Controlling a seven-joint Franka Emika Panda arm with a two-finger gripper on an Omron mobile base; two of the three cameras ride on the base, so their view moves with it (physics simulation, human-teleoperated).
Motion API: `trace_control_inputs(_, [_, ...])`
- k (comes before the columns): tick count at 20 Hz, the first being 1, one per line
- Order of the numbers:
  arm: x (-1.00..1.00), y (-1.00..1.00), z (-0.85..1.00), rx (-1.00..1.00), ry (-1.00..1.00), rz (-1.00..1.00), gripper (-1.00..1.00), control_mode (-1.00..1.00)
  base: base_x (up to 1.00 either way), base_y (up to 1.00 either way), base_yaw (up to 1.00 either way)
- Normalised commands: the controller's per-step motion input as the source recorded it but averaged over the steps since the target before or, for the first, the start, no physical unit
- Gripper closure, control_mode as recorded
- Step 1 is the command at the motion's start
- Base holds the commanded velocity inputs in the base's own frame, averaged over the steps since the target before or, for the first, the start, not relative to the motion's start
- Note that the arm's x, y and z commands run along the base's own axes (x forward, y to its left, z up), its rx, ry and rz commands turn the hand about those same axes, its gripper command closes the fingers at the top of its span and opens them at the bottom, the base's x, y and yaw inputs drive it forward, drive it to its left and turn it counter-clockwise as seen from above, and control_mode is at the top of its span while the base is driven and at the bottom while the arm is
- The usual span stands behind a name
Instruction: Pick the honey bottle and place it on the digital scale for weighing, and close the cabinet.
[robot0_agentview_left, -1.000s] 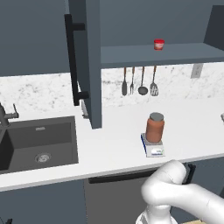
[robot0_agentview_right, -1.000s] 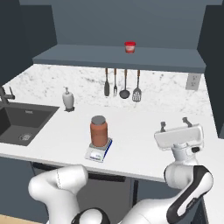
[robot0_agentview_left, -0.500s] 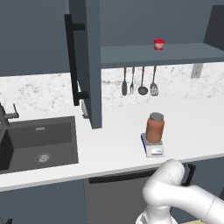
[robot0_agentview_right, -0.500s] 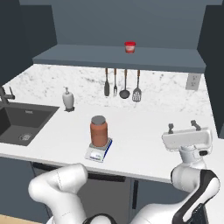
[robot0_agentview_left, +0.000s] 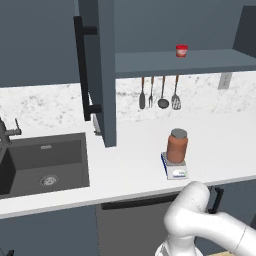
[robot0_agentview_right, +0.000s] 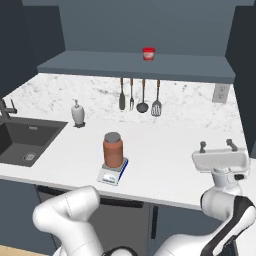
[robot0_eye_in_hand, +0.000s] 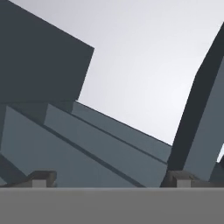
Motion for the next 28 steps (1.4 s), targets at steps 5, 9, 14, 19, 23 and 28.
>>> trace_control_inputs(5, [0.00, -0.48, 0.07, 0.00, 0.00, -0.06, -1.00, -1.00, 0.00, 0.00, 0.00])
trace_control_inputs(9, [-0.03, -0.61, 0.17, 0.01, 0.00, -0.10, -1.00, -1.00, 0.00, 0.00, 0.00])
trace_control_inputs(14, [-0.25, -0.59, 0.29, 0.01, 0.12, -0.12, -1.00, -1.00, 0.00, 0.00, 0.00])
trace_control_inputs(19, [-0.29, -0.44, 0.00, 0.00, 0.10, -0.12, -1.00, -1.00, 0.00, 0.00, 0.00])
trace_control_inputs(23, [-0.21, -0.33, 0.10, 0.00, 0.05, -0.11, -1.00, -1.00, 0.00, 0.00, 0.00])
trace_control_inputs(28, [-0.05, -0.13, 0.53, 0.00, 0.15, -0.10, -1.00, -1.00, 0.00, 0.00, 0.00])
